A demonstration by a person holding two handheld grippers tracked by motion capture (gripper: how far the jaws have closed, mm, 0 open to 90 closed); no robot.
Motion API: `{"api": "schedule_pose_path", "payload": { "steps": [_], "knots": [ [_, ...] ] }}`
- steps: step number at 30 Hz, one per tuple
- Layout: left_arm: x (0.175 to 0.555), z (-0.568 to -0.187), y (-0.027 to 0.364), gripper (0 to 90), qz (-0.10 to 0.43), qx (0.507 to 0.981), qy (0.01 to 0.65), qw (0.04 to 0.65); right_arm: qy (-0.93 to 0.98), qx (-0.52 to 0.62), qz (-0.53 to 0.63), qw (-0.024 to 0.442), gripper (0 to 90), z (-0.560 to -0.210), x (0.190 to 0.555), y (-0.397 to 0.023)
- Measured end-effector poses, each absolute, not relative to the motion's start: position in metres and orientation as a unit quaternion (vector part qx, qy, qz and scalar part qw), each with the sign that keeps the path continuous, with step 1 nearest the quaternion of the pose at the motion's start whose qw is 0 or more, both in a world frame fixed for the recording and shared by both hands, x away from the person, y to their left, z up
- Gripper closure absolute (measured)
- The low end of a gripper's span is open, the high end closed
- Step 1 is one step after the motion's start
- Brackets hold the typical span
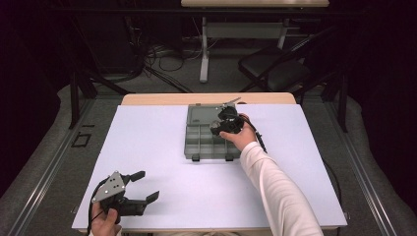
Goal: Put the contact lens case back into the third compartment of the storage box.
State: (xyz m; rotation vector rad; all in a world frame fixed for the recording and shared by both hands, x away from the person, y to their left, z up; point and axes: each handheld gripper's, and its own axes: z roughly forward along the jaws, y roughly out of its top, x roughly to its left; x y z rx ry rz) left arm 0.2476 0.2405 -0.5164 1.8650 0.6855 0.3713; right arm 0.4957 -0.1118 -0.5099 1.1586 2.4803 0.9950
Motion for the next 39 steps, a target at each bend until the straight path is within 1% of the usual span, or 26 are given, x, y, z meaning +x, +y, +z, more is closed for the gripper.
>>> {"api": "schedule_pose_path", "payload": {
  "steps": [3,4,9,11,13,14,15,17,22,32,33,39],
  "knots": [
    [0.248,-0.517,0.241,15.9,0.154,0.781,0.287,0.534,0.846,0.405,0.331,0.107,48.7,-0.51,0.494,-0.111],
    [0.248,-0.517,0.241,15.9,0.154,0.781,0.287,0.533,0.849,0.394,0.334,0.115,48.8,-0.511,0.496,-0.111],
    [0.248,-0.517,0.241,15.9,0.155,0.78,0.286,0.534,0.849,0.397,0.328,0.116,48.7,-0.511,0.497,-0.112],
    [0.248,-0.517,0.241,15.9,0.154,0.78,0.286,0.534,0.848,0.399,0.329,0.118,46.0,-0.511,0.497,-0.112],
    [0.248,-0.517,0.241,15.8,0.154,0.781,0.286,0.534,0.848,0.398,0.329,0.117,39.8,-0.51,0.496,-0.112],
    [0.248,-0.517,0.24,15.8,0.154,0.781,0.286,0.534,0.848,0.398,0.329,0.117,39.8,-0.51,0.496,-0.112],
    [0.248,-0.516,0.24,15.8,0.155,0.782,0.287,0.531,0.848,0.4,0.328,0.119,36.9,-0.509,0.495,-0.112],
    [0.248,-0.516,0.24,15.8,0.155,0.781,0.288,0.532,0.847,0.4,0.329,0.119,36.5,-0.509,0.495,-0.111],
    [0.248,-0.516,0.24,15.8,0.155,0.782,0.287,0.531,0.843,0.407,0.332,0.117,30.3,-0.507,0.493,-0.111],
    [0.248,-0.517,0.24,15.9,0.153,0.783,0.284,0.532,0.837,0.416,0.338,0.111,23.4,-0.5,0.488,-0.111],
    [0.248,-0.517,0.24,15.8,0.153,0.783,0.284,0.532,0.834,0.419,0.34,0.116,23.4,-0.499,0.487,-0.11],
    [0.248,-0.517,0.24,15.8,0.153,0.782,0.284,0.534,0.833,0.42,0.343,0.106,22.4,-0.492,0.481,-0.111]
  ]
}}
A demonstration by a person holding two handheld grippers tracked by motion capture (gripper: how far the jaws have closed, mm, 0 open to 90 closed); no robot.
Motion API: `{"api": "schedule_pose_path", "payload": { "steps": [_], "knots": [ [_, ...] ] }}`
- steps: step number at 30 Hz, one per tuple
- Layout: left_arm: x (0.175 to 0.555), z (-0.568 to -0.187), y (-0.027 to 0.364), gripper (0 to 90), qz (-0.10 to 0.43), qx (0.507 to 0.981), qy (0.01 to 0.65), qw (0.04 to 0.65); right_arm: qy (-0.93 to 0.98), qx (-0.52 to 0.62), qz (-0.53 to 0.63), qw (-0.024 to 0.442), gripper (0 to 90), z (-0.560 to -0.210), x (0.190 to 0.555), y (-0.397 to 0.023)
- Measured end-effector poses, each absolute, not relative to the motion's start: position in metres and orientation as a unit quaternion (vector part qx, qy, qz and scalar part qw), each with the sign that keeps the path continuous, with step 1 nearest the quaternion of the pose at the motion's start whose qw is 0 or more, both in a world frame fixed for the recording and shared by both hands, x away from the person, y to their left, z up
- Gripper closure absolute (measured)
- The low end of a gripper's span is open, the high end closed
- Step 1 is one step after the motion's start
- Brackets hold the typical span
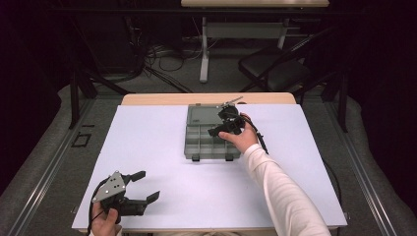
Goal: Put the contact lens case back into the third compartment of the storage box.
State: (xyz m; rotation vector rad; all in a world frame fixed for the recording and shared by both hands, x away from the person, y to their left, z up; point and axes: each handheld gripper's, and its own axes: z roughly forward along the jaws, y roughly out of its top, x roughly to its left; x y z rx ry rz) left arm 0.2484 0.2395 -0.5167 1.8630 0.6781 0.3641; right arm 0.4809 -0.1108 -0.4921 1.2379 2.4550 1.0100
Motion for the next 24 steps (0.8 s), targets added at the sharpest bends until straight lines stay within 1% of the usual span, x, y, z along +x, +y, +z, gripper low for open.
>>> {"api": "schedule_pose_path", "payload": {
  "steps": [5,11,20,24],
  "knots": [
    [0.248,-0.516,0.24,15.8,0.153,0.783,0.285,0.532,0.83,0.423,0.348,0.103,22.3,-0.486,0.473,-0.113],
    [0.249,-0.517,0.24,15.8,0.153,0.782,0.286,0.532,0.826,0.421,0.365,0.087,22.1,-0.484,0.46,-0.119],
    [0.249,-0.517,0.239,15.8,0.152,0.782,0.286,0.533,0.824,0.408,0.385,0.079,19.8,-0.48,0.429,-0.134],
    [0.249,-0.517,0.239,15.8,0.152,0.783,0.284,0.532,0.829,0.402,0.379,0.087,17.2,-0.48,0.41,-0.138]
  ]
}}
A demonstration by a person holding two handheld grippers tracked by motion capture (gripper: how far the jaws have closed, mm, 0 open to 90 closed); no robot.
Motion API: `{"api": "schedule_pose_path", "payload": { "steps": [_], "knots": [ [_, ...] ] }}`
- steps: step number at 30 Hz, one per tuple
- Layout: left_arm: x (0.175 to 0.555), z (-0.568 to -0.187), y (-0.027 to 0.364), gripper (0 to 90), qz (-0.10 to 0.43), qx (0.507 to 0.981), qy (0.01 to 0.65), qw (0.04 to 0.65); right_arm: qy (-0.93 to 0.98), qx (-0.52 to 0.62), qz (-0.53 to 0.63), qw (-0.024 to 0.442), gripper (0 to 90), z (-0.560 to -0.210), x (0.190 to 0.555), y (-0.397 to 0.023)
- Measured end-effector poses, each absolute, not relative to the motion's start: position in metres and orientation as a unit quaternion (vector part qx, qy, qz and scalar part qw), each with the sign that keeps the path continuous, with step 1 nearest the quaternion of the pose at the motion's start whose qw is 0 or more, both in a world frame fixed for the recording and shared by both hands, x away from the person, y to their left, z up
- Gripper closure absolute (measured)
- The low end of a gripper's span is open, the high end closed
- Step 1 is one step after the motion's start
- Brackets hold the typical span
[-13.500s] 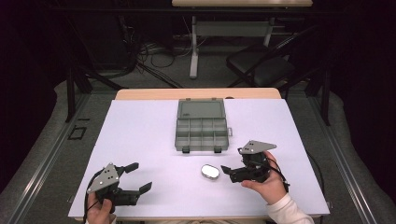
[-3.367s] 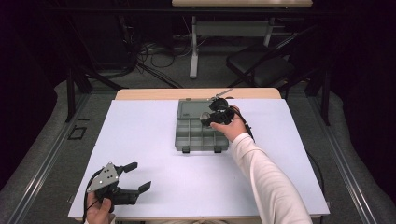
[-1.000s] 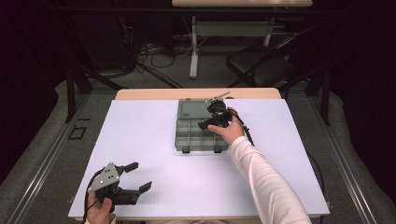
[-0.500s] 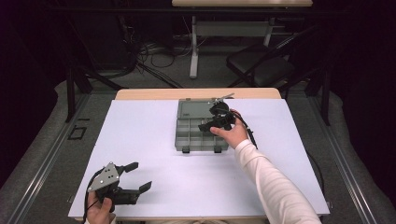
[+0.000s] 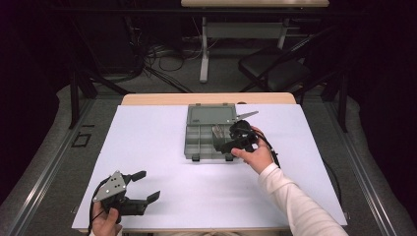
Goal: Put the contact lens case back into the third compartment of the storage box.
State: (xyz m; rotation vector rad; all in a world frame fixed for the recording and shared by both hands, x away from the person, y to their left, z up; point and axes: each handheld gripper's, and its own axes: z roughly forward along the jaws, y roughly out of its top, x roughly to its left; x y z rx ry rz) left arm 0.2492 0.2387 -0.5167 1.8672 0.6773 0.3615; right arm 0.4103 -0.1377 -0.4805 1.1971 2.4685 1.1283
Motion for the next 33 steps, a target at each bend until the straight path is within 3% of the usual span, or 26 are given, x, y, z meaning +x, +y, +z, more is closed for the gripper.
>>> {"api": "schedule_pose_path", "payload": {
  "steps": [23,33],
  "knots": [
    [0.248,-0.516,0.238,15.8,0.153,0.784,0.281,0.532,0.812,0.407,0.401,0.121,14.8,-0.497,0.322,-0.176],
    [0.249,-0.516,0.237,15.8,0.154,0.784,0.282,0.532,0.791,0.425,0.418,0.14,14.8,-0.504,0.301,-0.198]
  ]
}}
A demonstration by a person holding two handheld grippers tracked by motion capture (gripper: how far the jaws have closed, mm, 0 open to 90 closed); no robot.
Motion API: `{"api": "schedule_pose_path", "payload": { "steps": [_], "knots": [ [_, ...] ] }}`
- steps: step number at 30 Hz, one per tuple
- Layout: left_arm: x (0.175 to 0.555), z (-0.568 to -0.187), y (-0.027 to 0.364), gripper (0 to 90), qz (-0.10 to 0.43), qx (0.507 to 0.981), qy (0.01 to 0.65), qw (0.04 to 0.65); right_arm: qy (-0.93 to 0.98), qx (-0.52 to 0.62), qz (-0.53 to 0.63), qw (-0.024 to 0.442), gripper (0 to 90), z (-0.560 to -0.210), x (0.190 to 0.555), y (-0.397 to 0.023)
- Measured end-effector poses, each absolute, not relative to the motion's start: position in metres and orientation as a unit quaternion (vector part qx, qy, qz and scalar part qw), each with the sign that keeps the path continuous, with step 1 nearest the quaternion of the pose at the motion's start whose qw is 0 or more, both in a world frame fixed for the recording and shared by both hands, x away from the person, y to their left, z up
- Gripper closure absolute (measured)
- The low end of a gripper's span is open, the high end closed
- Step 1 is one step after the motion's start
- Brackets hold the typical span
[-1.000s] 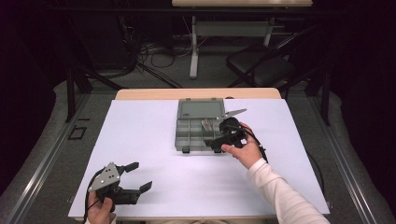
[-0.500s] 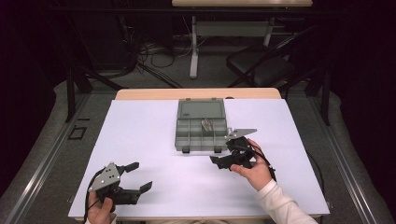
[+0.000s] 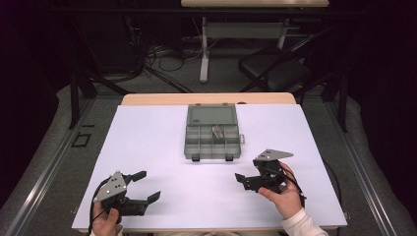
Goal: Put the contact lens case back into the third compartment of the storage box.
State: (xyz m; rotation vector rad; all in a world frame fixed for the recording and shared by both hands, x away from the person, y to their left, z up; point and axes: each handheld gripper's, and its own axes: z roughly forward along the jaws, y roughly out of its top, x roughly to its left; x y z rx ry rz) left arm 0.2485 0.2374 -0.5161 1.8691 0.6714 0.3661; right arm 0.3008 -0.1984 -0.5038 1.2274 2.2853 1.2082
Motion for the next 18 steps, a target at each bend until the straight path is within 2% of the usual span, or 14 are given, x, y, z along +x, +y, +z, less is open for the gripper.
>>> {"api": "schedule_pose_path", "payload": {
  "steps": [18],
  "knots": [
    [0.248,-0.516,0.238,15.9,0.155,0.784,0.28,0.533,0.759,0.45,0.44,0.169,14.9,-0.52,0.291,-0.222]
  ]
}}
